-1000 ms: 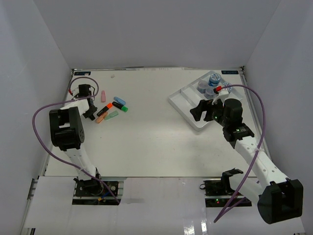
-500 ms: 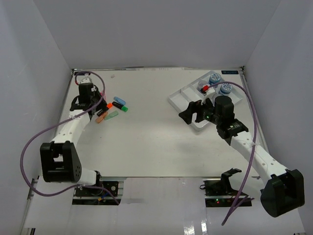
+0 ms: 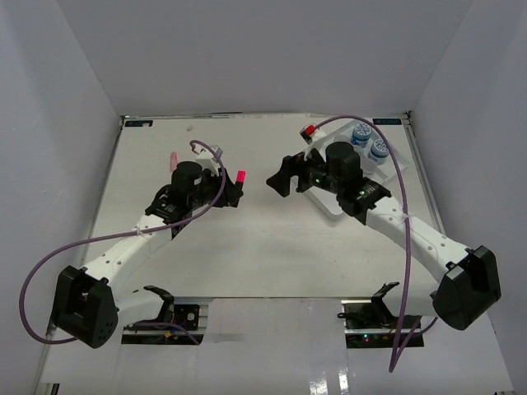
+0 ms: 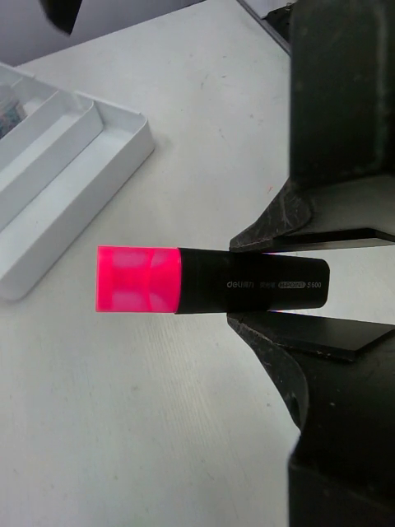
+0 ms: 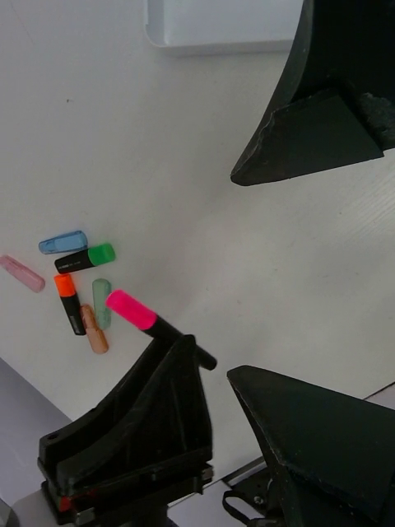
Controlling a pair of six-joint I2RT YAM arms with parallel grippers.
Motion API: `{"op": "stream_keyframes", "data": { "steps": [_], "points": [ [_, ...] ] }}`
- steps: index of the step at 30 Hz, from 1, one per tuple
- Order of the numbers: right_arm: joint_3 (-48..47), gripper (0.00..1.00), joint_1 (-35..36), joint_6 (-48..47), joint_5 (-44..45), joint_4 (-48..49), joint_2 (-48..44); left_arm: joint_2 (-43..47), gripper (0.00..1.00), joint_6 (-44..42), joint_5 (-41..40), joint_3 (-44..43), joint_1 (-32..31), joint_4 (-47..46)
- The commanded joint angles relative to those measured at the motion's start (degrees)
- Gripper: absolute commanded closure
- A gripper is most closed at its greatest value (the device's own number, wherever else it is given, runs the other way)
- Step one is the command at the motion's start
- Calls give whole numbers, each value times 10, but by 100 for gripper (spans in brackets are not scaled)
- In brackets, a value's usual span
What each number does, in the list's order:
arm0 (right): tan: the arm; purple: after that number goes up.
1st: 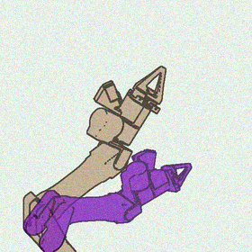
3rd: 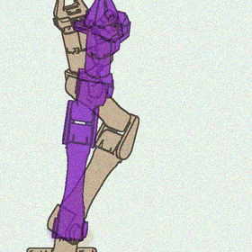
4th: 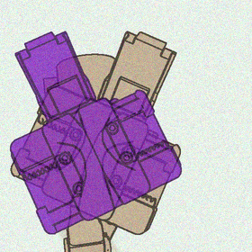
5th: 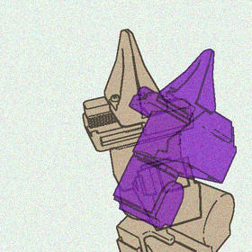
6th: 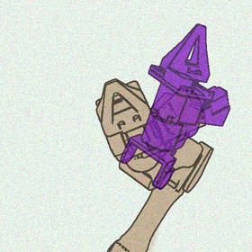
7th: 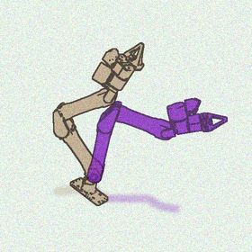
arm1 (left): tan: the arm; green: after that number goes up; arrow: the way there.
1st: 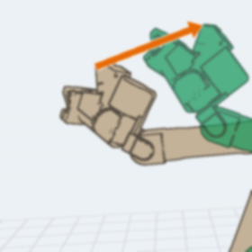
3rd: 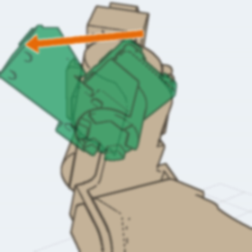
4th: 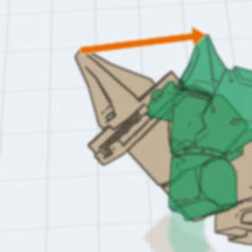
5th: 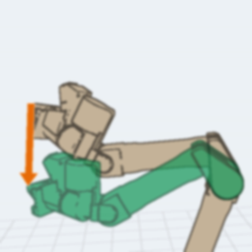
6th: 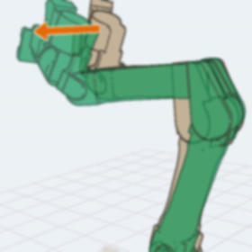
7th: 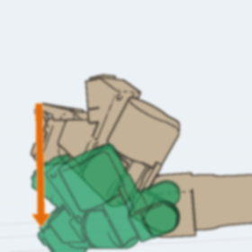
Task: Sort the stationery into containers
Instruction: Pick up the pen from the center of the board.
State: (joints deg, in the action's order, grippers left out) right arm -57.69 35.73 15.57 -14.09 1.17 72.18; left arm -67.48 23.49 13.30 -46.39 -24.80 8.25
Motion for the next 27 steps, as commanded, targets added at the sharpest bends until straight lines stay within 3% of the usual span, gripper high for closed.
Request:
{"op": "stream_keyframes", "data": {
  "steps": [1,5,7,15,27],
  "points": [
    [-58,3,33,31,51,-4,37,22,81,-15,13,10,-31,-64],
    [-99,0,58,58,78,-12,75,22,81,-11,9,24,-56,-103],
    [-106,6,68,75,89,-11,88,21,81,-8,1,31,-67,-119],
    [-132,13,87,104,118,-35,128,24,81,-5,-13,46,-82,-165],
    [-129,42,98,133,99,-19,158,14,80,-3,-25,59,-94,-198]
  ]
}}
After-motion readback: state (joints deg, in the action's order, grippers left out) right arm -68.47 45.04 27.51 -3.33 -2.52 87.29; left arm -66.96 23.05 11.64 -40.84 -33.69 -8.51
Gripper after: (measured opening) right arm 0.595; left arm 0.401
